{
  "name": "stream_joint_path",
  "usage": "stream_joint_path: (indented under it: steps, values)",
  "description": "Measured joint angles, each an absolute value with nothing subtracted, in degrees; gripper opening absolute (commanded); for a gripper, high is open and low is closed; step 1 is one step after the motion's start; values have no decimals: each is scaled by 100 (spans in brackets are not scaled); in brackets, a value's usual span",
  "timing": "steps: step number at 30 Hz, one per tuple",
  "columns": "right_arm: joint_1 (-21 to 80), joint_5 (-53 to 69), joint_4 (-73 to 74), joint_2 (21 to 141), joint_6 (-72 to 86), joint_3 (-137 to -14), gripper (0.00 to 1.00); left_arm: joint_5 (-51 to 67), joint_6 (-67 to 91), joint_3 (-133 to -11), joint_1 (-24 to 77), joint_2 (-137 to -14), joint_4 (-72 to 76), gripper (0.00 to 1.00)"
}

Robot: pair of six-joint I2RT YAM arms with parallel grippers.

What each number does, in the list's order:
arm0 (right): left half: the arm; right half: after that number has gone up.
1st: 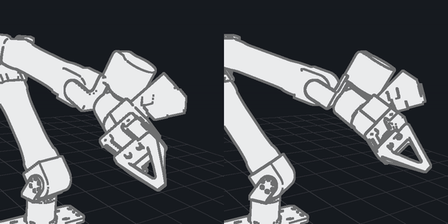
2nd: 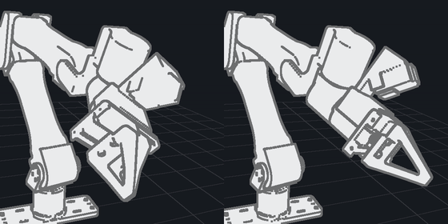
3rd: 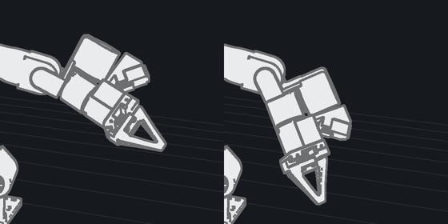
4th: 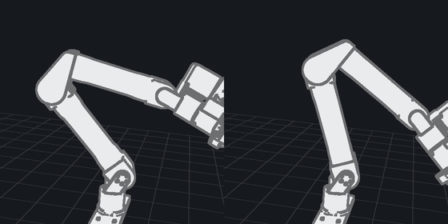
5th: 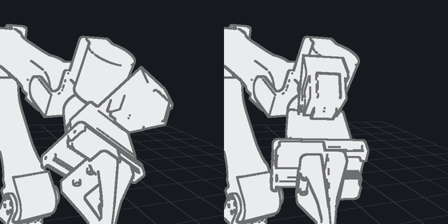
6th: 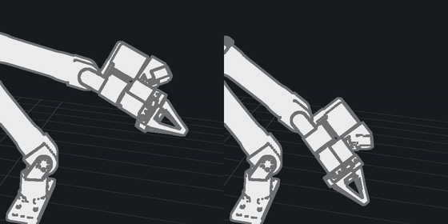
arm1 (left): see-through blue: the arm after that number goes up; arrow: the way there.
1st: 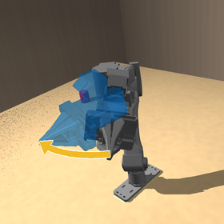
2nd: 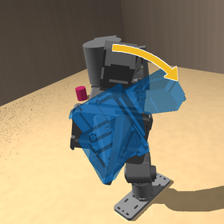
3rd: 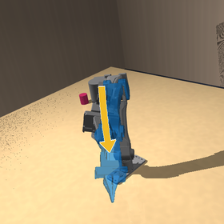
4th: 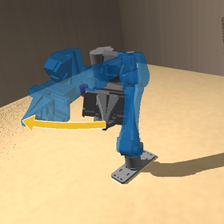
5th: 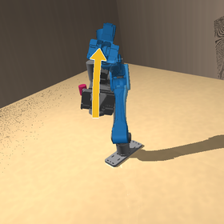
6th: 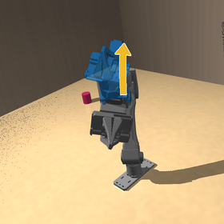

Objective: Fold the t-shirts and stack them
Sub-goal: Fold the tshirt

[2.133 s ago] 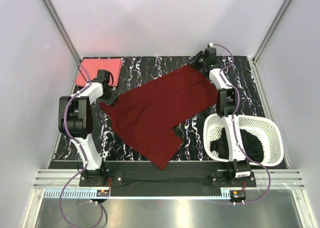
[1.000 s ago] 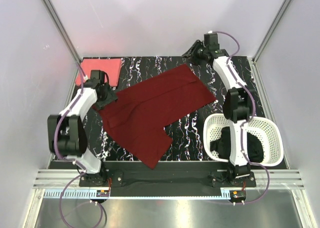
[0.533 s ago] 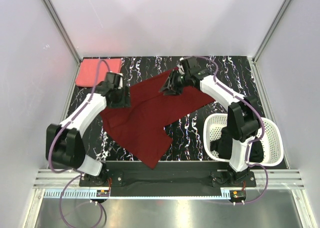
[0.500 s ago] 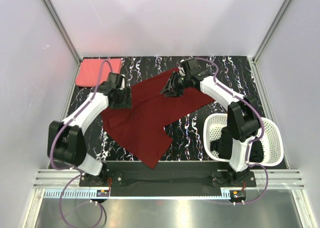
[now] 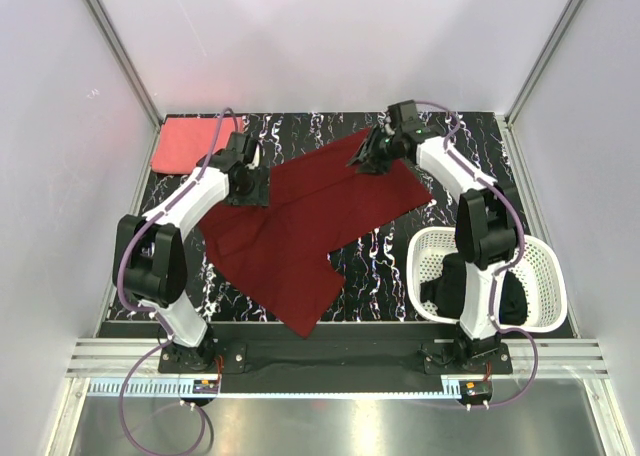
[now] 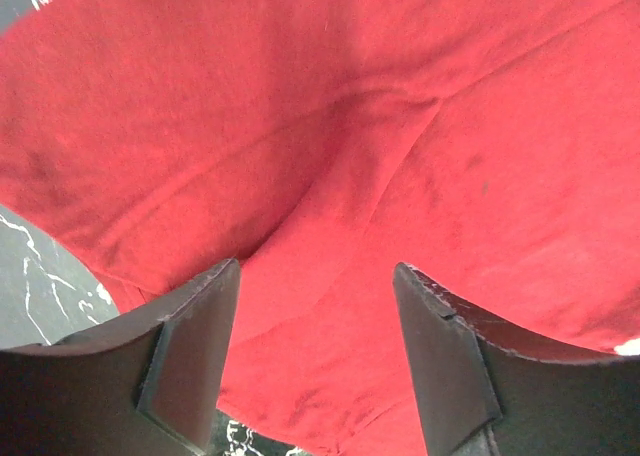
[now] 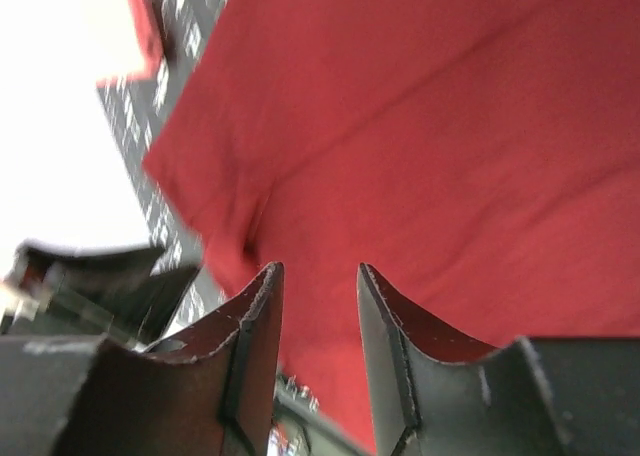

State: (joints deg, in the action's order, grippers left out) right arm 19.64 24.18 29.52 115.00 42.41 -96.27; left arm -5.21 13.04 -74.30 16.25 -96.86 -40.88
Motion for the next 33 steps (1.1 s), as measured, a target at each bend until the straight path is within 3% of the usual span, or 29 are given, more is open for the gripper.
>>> stream_joint_path:
  steps: [10, 21, 25, 29, 33]
  values:
    - [1439, 1800, 3422, 12510, 3905, -10892, 54, -609, 1831, -7426, 1444, -9920, -4134, 70]
    - [725, 1789, 3642, 13316, 3776, -11642, 54, 355, 3116, -6388, -867, -8578, -3638, 65]
    - [694, 1868, 3671, 13369, 3782, -11605, 52, 786, 3402, -5961, -1212, -8182, -3409, 68]
    - [781, 2071, 3577, 13336, 3793, -11251, 52, 1127, 3297, -5929, -952, -8278, -3284, 73]
    - [1083, 2209, 3514, 13187, 3798, -10606, 52, 777, 2810, -6366, 30, -8600, -3599, 74]
